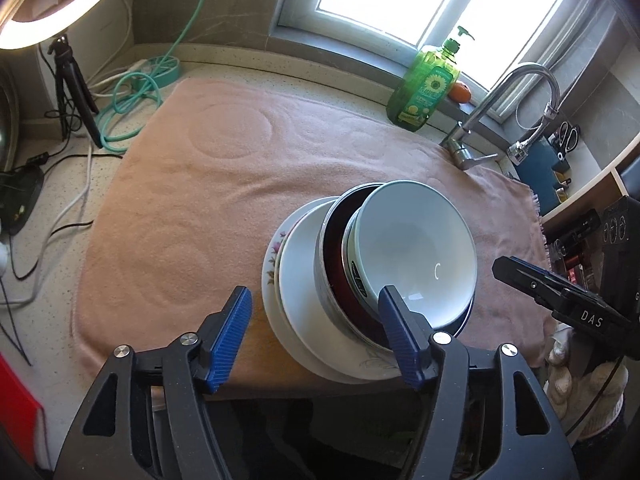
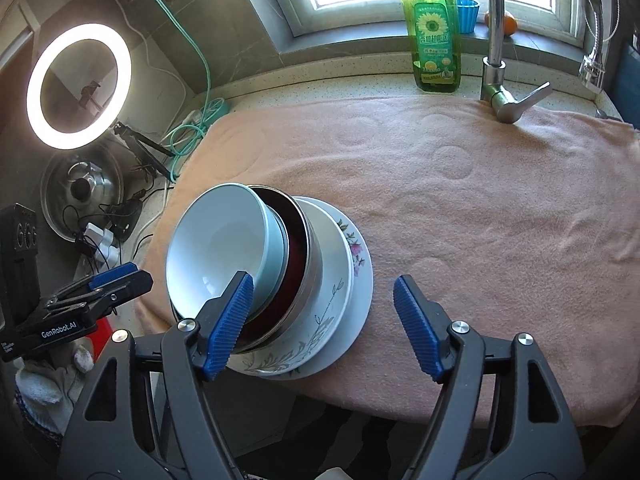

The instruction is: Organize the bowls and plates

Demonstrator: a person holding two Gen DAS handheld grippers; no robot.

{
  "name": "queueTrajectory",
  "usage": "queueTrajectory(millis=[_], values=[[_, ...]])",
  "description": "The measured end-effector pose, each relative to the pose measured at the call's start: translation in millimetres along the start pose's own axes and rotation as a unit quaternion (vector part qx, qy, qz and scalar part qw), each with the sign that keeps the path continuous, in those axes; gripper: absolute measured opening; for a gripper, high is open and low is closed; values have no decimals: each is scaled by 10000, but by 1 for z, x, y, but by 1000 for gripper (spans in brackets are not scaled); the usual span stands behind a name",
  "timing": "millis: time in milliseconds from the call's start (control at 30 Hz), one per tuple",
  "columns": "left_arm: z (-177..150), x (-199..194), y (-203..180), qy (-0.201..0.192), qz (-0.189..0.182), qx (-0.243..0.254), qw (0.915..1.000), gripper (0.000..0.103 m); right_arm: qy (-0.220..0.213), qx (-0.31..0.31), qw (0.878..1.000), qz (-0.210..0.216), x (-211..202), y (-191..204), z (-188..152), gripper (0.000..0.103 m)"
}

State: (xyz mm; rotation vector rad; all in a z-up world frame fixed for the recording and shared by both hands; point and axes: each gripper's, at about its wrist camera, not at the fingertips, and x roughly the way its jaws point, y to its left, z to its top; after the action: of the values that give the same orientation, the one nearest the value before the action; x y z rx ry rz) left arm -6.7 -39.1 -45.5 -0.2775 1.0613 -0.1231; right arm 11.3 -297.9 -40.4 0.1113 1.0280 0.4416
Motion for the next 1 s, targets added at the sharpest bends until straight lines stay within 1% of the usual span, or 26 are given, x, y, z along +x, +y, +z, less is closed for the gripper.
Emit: queueTrajectory(millis=[67, 133, 267, 433, 533, 800, 1000], values=[[-3, -3, -4, -55, 155, 132, 9998, 69, -84, -130, 9998, -89, -6, 4, -3, 77], [-6, -7, -4, -109, 206, 141, 9996, 70, -188, -201, 9995, -158, -13, 7, -8, 79], [-14, -11, -4, -166, 257, 128, 9994, 70, -354, -257, 9986, -300, -26, 11, -16, 81], [-20, -18, -5, -267, 346, 165, 9989, 71, -481, -130, 9983, -301, -35, 15, -23, 81], [-21, -22, -4, -327, 351, 127, 9988, 71, -502, -78, 9983, -270, -36, 16, -24, 82], [-20, -27, -6, -429, 441, 211, 9979, 71, -515, -83, 9982, -307, -36, 19, -21, 82], [-17, -29, -6, -480, 468, 274, 9974, 71, -499, -53, 9984, -255, -33, 21, -18, 82]])
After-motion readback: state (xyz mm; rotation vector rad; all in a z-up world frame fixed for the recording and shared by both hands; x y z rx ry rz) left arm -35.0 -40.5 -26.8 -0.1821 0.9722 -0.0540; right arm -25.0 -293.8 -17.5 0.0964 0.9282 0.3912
